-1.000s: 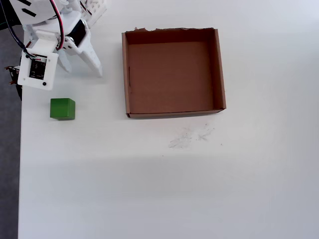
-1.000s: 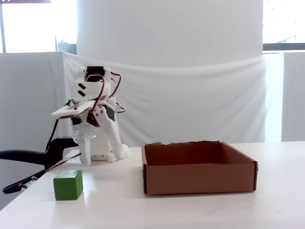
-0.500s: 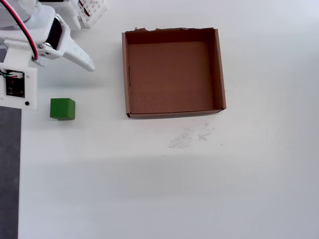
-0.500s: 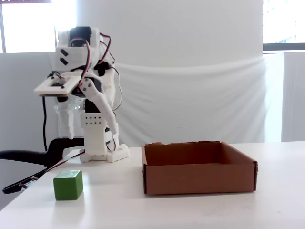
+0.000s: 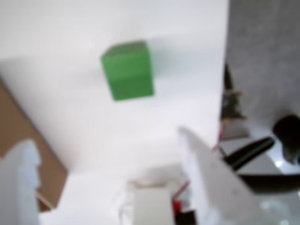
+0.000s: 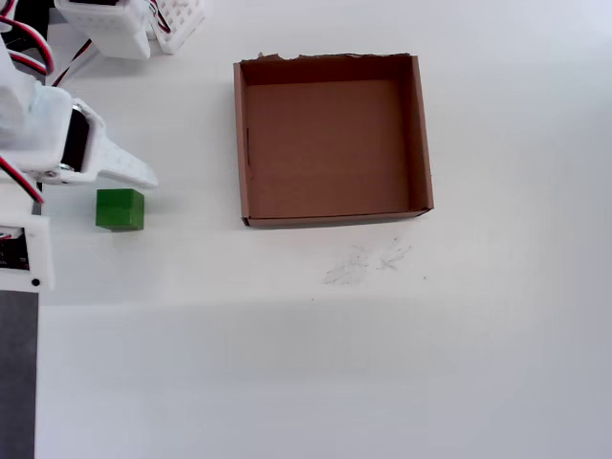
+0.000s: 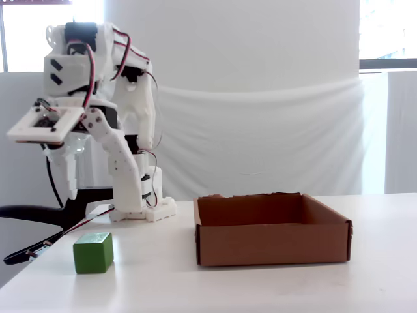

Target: Grasp a green cube and put it in a box.

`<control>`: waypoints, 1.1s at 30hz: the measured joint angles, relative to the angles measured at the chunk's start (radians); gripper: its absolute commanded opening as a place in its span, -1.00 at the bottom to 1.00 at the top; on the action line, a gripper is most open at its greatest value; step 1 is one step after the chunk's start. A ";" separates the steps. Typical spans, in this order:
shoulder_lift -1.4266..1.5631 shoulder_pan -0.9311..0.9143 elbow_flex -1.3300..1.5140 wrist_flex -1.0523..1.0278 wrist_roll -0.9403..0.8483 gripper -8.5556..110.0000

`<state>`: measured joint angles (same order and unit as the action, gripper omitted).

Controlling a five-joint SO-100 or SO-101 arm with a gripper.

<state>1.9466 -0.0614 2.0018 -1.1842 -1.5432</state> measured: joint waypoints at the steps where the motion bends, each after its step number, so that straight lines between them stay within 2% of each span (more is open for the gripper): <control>1: -0.011 0.000 -0.002 0.011 0.000 -0.19; 15: -0.138 0.000 -0.017 0.169 0.000 -0.20; 33: -0.149 0.011 0.221 0.425 -0.006 -0.29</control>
<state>1.7978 -0.0506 2.2227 -0.7593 -1.5493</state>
